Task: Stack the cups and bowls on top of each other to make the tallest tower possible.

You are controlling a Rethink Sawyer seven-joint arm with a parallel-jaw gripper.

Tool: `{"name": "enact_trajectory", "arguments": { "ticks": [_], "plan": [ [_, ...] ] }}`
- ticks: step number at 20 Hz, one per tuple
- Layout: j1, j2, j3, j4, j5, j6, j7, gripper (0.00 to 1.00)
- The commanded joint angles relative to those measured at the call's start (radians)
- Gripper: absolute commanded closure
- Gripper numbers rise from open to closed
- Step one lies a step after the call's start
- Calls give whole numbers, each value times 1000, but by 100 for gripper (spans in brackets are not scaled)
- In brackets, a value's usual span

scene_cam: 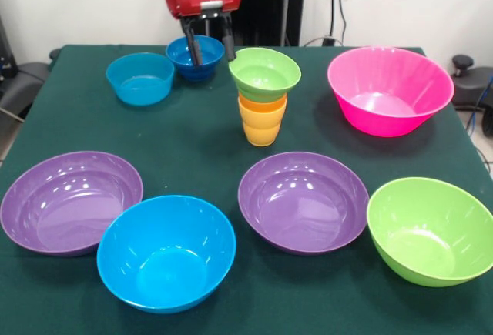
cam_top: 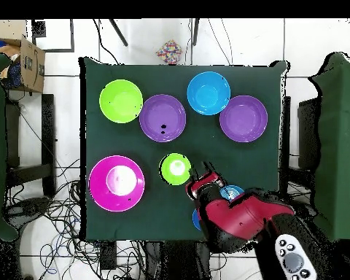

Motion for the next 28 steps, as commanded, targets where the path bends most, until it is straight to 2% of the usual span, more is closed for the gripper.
{"name": "enact_trajectory", "arguments": {
  "ticks": [1, 4, 7, 10, 12, 16, 18, 22, 25, 28],
  "plan": [
    [-96, 49, 276, 69, -116, 213, 155, 0],
    [-216, 84, 398, 97, -72, 290, 54, 0],
    [-370, 151, 541, 105, 57, 401, -154, 0],
    [-465, 222, 592, 95, 133, 472, -310, 0],
    [-504, 254, 602, 95, 160, 502, -369, 0],
    [-535, 233, 621, 119, 195, 532, -397, 0],
    [-550, 242, 610, 115, 184, 545, -416, 0],
    [-544, 280, 529, 92, 114, 556, -420, 0],
    [-510, 305, 453, 72, 43, 551, -403, 0],
    [-497, 314, 420, 66, 12, 556, -421, 0]
  ]
}}
